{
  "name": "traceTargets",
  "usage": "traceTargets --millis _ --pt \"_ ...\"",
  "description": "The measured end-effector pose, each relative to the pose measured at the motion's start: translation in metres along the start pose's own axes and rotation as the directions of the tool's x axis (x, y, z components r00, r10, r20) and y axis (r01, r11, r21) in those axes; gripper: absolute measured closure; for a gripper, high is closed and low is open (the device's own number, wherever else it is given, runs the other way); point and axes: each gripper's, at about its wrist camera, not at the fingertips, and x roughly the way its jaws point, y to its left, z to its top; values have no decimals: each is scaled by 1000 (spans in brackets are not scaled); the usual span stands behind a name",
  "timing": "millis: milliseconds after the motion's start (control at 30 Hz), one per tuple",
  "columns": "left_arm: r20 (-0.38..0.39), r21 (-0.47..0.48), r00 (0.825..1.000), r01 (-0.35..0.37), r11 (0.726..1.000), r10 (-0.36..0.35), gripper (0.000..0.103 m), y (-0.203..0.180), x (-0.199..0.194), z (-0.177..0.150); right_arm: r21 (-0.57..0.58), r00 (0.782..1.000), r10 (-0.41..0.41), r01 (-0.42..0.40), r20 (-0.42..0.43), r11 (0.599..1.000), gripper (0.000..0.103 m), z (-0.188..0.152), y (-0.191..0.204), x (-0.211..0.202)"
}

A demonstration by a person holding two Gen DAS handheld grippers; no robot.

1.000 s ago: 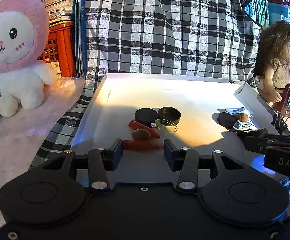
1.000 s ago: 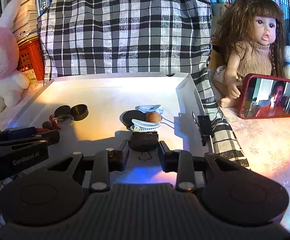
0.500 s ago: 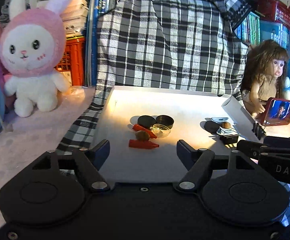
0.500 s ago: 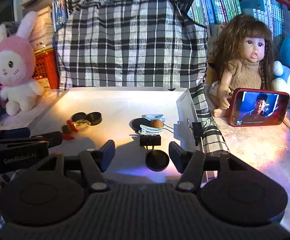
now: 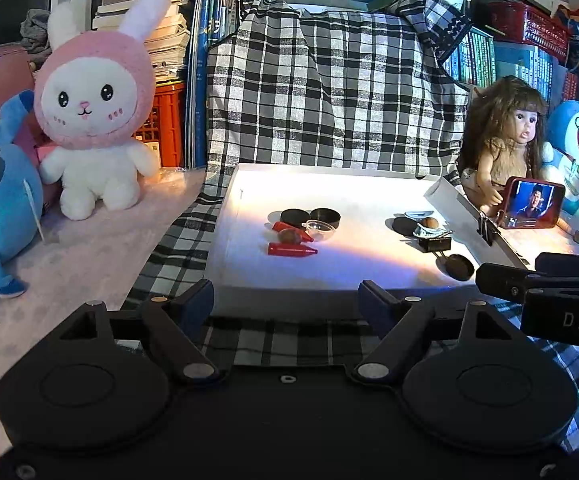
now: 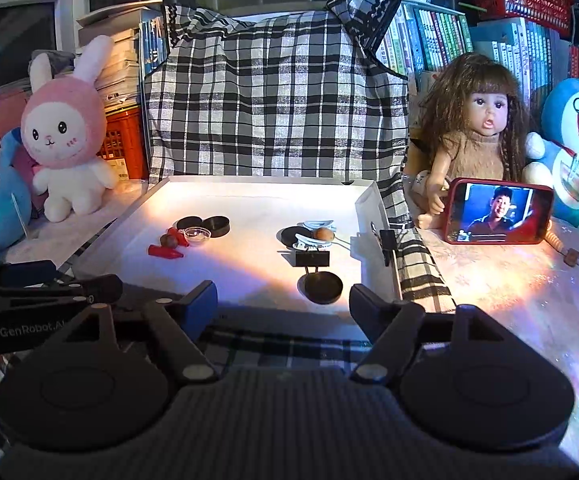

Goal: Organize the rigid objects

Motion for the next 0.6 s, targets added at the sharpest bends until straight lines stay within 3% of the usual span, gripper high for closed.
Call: traceTargets --millis 600 --pt "-42 17 999 4 1000 -4 24 -4 -11 -37 10 999 1 0 -39 1000 17 -39 -4 -12"
